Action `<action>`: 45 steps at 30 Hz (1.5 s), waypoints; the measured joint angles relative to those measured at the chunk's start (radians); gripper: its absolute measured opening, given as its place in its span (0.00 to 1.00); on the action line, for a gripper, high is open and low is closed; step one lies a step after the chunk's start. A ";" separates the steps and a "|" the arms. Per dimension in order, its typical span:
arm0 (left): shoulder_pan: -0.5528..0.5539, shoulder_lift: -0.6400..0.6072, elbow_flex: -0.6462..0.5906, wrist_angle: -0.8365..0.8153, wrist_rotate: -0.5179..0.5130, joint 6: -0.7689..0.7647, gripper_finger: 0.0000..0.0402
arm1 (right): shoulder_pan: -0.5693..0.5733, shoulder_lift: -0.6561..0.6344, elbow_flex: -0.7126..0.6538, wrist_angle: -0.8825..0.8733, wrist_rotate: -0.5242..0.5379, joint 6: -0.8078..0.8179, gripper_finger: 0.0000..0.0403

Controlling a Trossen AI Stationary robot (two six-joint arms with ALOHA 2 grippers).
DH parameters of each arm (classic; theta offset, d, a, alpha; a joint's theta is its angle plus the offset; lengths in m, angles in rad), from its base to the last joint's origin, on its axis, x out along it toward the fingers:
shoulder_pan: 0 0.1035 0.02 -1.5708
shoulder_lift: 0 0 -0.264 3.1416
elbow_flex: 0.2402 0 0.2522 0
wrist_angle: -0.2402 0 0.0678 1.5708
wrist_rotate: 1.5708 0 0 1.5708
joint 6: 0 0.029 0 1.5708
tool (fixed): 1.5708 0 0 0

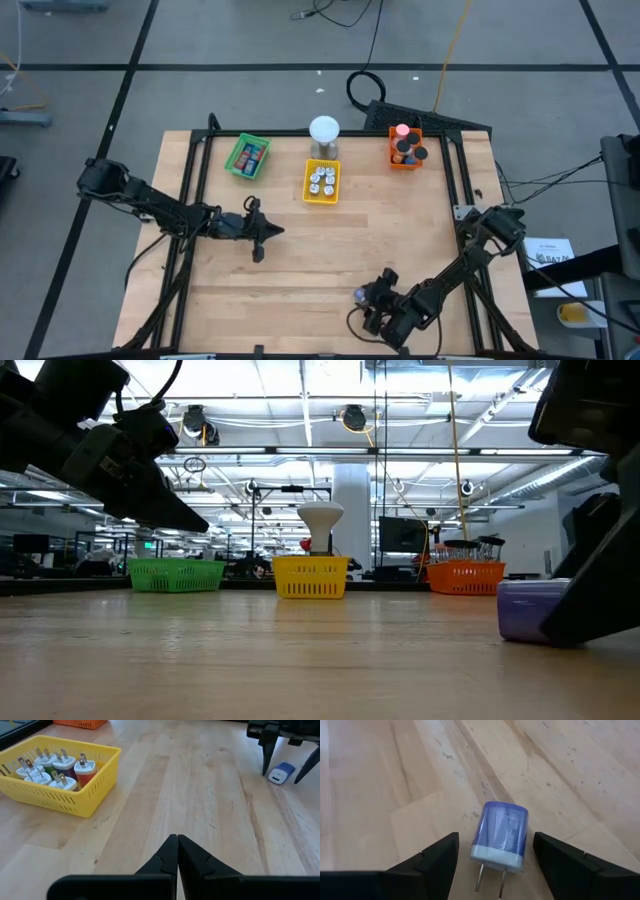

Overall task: Pick & Place Office items
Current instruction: Put the purple charger adapter into the yellow bin

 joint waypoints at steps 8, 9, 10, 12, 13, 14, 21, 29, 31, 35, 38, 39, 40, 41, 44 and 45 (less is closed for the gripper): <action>0.000 0.000 0.000 0.000 0.000 0.003 0.01 | -0.015 -0.050 -0.002 -0.220 0.013 -0.056 0.58; 0.000 0.000 0.000 0.000 0.000 0.003 0.01 | -0.015 -0.056 -0.002 -0.231 0.012 -0.061 0.58; 0.000 0.000 0.000 0.000 0.000 0.003 0.01 | -0.015 -0.059 -0.002 -0.234 0.010 -0.068 0.58; 0.000 0.000 0.000 -0.001 0.000 0.003 0.01 | -0.010 -0.060 -0.002 -0.230 0.013 -0.090 0.58; 0.000 0.000 0.000 -0.001 0.000 0.003 0.01 | -0.006 -0.060 -0.002 -0.228 0.013 -0.110 0.59; 0.000 0.000 0.000 -0.001 0.000 0.003 0.01 | -0.002 -0.060 -0.006 -0.224 0.019 -0.130 0.59; 0.000 0.000 0.000 -0.001 0.000 0.005 0.01 | 0.018 -0.069 -0.121 -0.028 0.076 -0.195 0.58; 0.000 0.000 0.000 0.000 0.000 0.011 0.01 | 0.002 -0.068 -0.289 0.433 0.075 -0.406 0.49; 0.000 0.000 0.000 -0.001 0.000 0.011 0.01 | -0.004 -0.068 -0.320 0.510 0.066 -0.436 0.46; 0.000 0.000 0.000 -0.001 0.000 0.010 0.01 | -0.009 -0.067 -0.364 0.604 0.060 -0.475 0.38; 0.000 0.000 0.000 -0.001 0.000 0.010 0.01 | -0.010 -0.066 -0.373 0.645 0.058 -0.520 0.33; 0.000 0.000 0.000 -0.001 0.000 0.010 0.01 | -0.010 -0.066 -0.373 0.657 0.058 -0.539 0.32; 0.000 0.000 0.000 -0.001 0.000 0.010 0.01 | -0.010 -0.066 -0.373 0.666 0.058 -0.555 0.31; 0.000 0.000 0.000 -0.001 0.000 0.010 0.01 | -0.010 -0.066 -0.373 0.673 0.058 -0.570 0.31; 0.000 0.000 0.000 -0.001 0.000 0.010 0.01 | -0.014 -0.077 -0.374 0.676 0.055 -0.588 0.33; 0.000 0.000 0.000 -0.001 0.000 0.010 0.01 | -0.017 -0.085 -0.374 0.672 0.056 -0.588 0.33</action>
